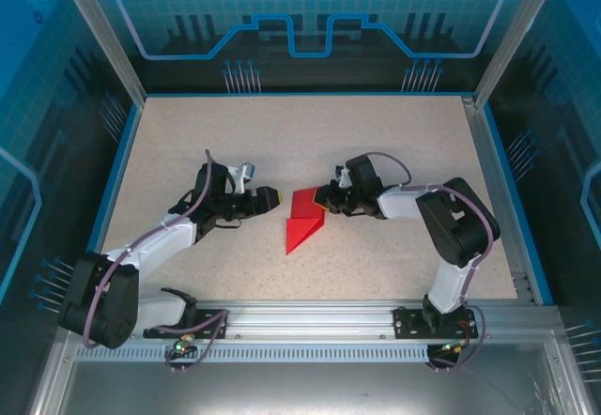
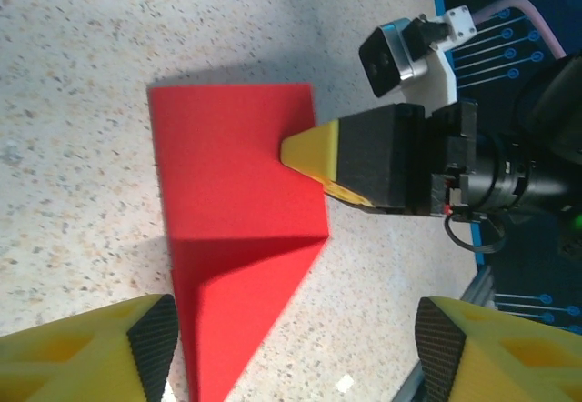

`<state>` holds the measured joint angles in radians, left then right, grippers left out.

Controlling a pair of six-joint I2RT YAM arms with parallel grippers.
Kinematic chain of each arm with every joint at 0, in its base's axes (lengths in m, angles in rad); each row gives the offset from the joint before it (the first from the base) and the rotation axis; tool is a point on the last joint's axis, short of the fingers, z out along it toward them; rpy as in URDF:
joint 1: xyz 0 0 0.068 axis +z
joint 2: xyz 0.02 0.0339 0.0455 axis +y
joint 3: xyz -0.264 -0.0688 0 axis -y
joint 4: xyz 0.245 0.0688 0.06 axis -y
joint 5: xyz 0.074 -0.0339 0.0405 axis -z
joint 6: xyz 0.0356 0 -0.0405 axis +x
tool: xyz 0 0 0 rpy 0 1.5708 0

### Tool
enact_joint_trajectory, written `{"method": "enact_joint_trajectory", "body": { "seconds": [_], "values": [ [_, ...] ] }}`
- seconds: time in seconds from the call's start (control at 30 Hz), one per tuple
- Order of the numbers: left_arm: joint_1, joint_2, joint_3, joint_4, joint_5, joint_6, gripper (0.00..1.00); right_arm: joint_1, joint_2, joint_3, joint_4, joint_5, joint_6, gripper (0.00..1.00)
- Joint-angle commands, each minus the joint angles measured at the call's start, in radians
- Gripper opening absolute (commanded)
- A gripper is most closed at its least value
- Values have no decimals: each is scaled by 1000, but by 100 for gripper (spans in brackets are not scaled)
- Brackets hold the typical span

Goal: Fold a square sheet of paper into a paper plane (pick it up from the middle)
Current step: Fourth fold the wing at the center of the table.

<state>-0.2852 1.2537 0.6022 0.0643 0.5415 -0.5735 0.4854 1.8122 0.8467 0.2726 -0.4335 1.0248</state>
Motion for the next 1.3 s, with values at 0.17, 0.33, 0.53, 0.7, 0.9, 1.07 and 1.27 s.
{"method": "enact_joint_trajectory", "body": {
  "seconds": [0.17,0.33,0.53,0.7,0.9,1.07,1.27],
  "values": [
    [-182,-29,25,-182,-108,147,66,1,49,101,-93,-53,-47,25],
    [-345,-79,-22,-218,-357,113,67,-6,60,130,-140,-107,-93,27],
    [-550,-79,-19,-259,-687,73,67,-8,61,157,-172,-141,-122,28],
    [-655,61,64,-294,-853,67,68,-10,67,171,-179,-158,-122,28],
    [-716,267,195,-355,-977,56,68,-10,62,174,-190,-159,-125,28],
    [-720,337,234,-374,-1018,34,66,-11,51,170,-206,-148,-131,28],
    [-721,372,238,-380,-1026,26,62,-13,50,176,-216,-149,-134,28]
  ]
}}
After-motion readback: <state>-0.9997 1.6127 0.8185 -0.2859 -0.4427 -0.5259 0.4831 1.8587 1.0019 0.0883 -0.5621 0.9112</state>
